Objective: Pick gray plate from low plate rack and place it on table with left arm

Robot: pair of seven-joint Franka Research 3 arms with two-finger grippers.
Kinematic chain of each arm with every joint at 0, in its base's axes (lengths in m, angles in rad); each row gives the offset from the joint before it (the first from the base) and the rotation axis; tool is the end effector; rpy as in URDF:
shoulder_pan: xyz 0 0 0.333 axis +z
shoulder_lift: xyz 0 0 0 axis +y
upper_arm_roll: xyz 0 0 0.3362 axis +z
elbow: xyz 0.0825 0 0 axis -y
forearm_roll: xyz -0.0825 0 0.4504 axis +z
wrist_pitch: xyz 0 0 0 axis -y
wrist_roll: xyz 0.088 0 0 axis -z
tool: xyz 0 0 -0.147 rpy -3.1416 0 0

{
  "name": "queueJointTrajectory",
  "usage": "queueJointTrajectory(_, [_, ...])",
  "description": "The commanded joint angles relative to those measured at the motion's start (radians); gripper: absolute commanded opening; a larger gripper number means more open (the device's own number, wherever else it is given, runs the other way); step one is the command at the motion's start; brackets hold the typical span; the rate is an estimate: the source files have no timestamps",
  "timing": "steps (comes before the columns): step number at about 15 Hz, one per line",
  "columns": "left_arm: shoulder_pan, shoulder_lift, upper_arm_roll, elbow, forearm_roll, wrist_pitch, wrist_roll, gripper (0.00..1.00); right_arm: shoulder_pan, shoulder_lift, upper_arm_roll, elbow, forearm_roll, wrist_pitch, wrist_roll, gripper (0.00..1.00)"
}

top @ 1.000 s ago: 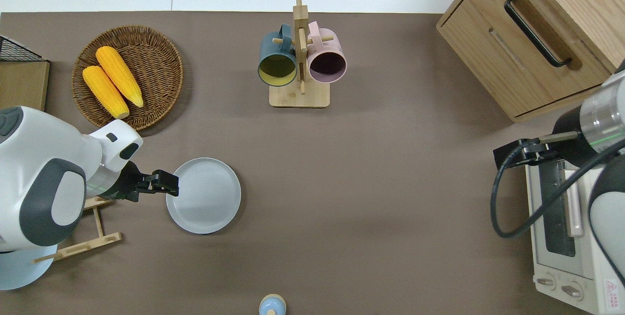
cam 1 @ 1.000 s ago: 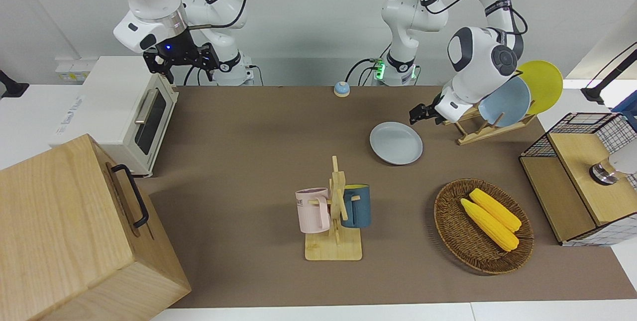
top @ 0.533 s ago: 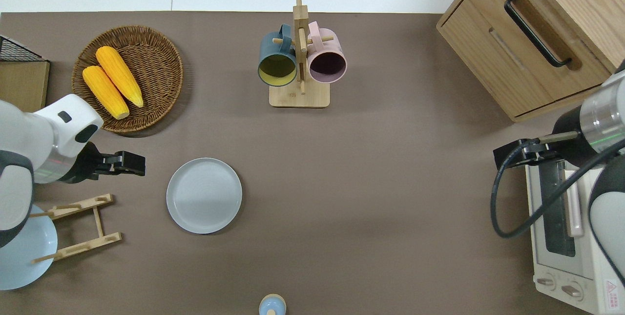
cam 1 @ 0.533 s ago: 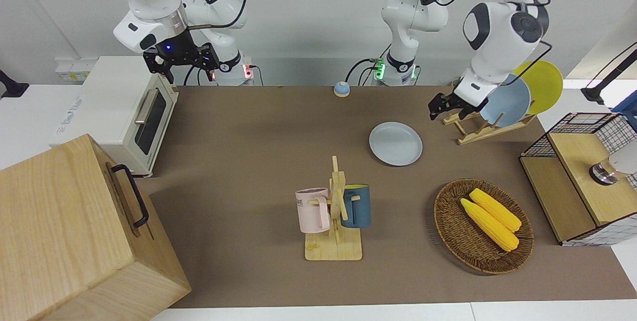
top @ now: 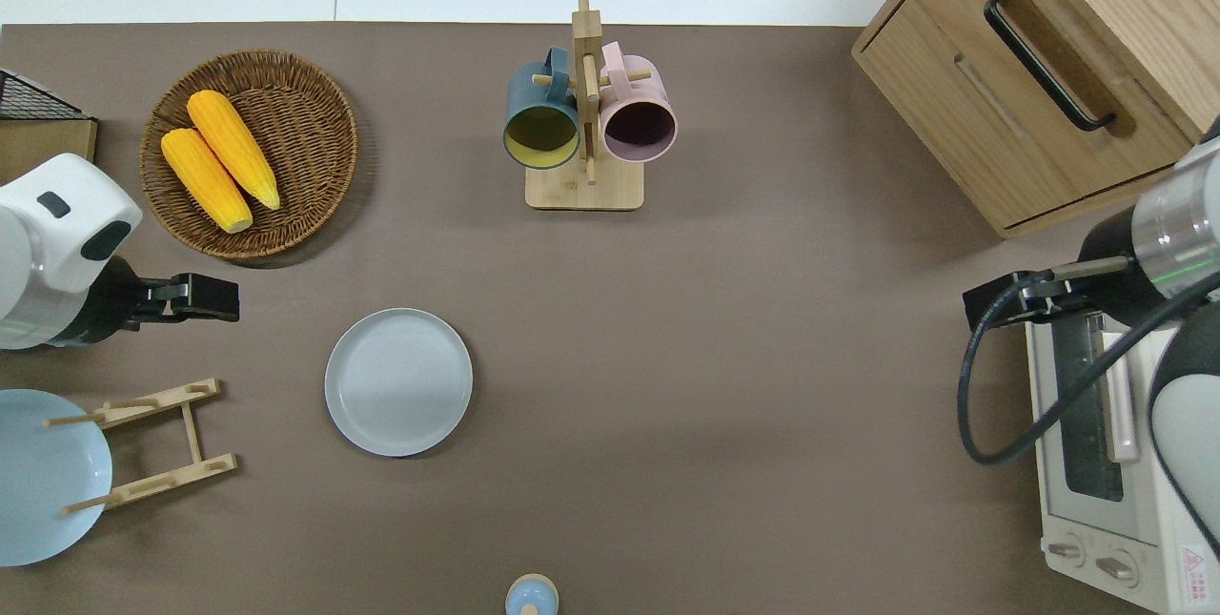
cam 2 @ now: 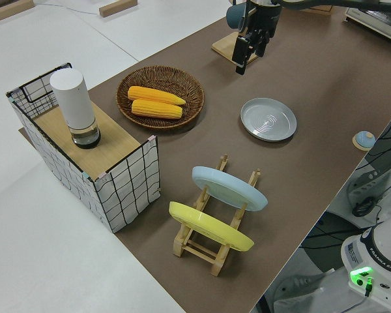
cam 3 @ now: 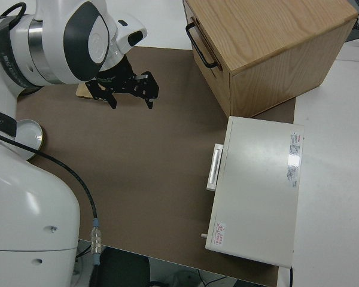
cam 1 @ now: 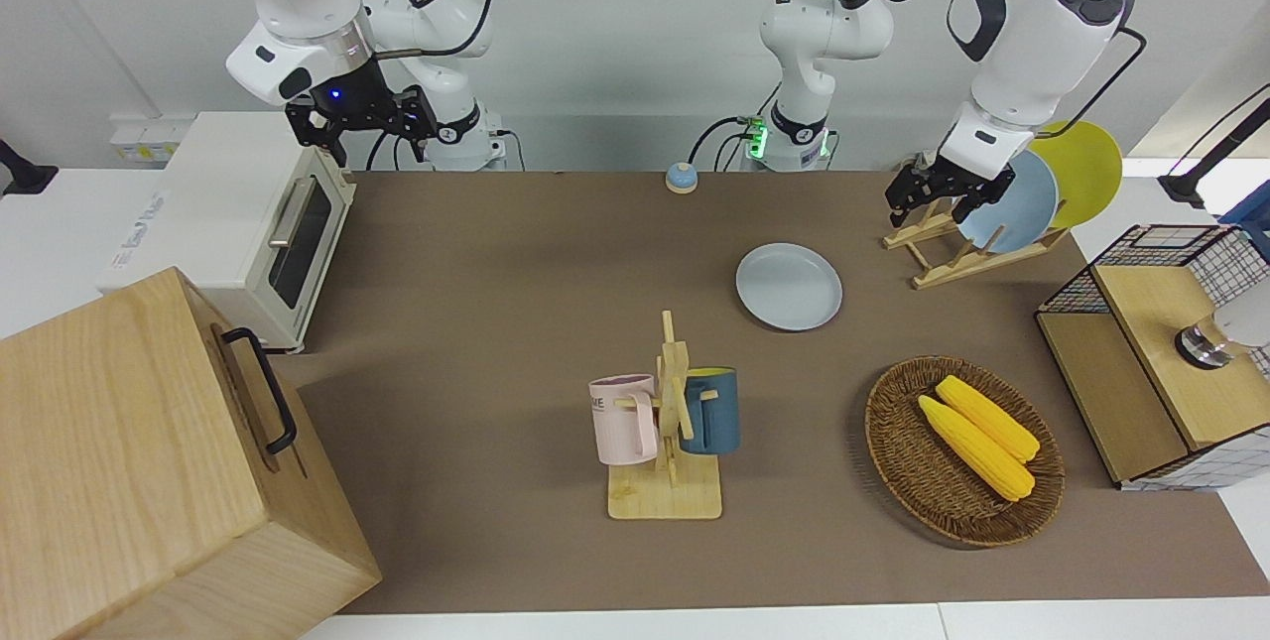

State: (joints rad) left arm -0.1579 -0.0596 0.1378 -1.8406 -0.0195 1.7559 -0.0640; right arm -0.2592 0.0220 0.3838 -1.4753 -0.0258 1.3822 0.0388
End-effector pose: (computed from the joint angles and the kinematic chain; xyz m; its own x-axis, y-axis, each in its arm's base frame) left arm 0.6043 -0.0133 0.5108 0.9985 0.0470 -0.0274 0.0477 -0.9985 0.0256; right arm 0.5992 0.0684 0.6275 0.9904 0.0809 -0.1125 0.0839 -0.9962 0.0219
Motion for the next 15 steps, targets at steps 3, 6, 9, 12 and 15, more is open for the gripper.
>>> queueJointTrajectory(3, [0.107,-0.011,-0.122,0.020,0.023,0.001,-0.017,0.99,-0.023,-0.002,0.021,0.006,-0.005,-0.011,0.012,0.983])
queueJointTrajectory(6, [0.107,-0.011,-0.126,0.020,0.021,-0.001,-0.016,0.99,-0.023,-0.002,0.021,0.007,-0.005,-0.011,0.012,0.983])
queueJointTrajectory(9, [0.106,-0.011,-0.135,0.018,0.021,-0.009,-0.020,0.99,-0.023,-0.002,0.021,0.007,-0.005,-0.011,0.012,0.983])
queueJointTrajectory(12, [0.104,-0.011,-0.135,0.020,0.021,-0.013,-0.019,0.99,-0.023,-0.002,0.021,0.007,-0.005,-0.011,0.012,0.983])
queueJointTrajectory(15, [0.101,-0.012,-0.136,0.020,0.020,-0.015,-0.028,0.99,-0.023,-0.002,0.021,0.007,-0.005,-0.012,0.012,0.983])
